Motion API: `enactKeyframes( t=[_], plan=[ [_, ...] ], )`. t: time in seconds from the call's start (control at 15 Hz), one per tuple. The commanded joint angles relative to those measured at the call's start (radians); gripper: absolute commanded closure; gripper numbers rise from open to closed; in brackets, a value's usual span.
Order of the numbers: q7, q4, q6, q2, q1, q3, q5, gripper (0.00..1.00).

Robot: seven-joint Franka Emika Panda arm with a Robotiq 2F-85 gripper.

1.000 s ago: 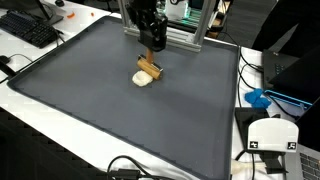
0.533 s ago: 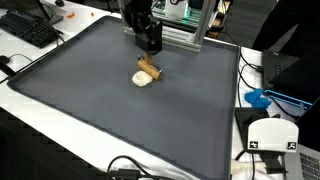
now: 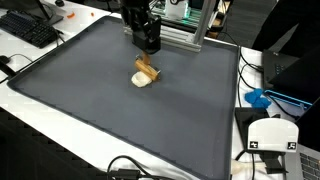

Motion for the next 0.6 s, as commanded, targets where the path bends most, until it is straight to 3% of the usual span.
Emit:
enactKeyframes(
  t=[0.0, 0.53],
  plan=[
    [0.018, 0.011, 0.016, 0.012, 0.001, -0.006, 0.004, 0.65],
    [0.05, -0.001, 0.102, 0.04, 0.001, -0.018, 0.005, 0.65]
  ],
)
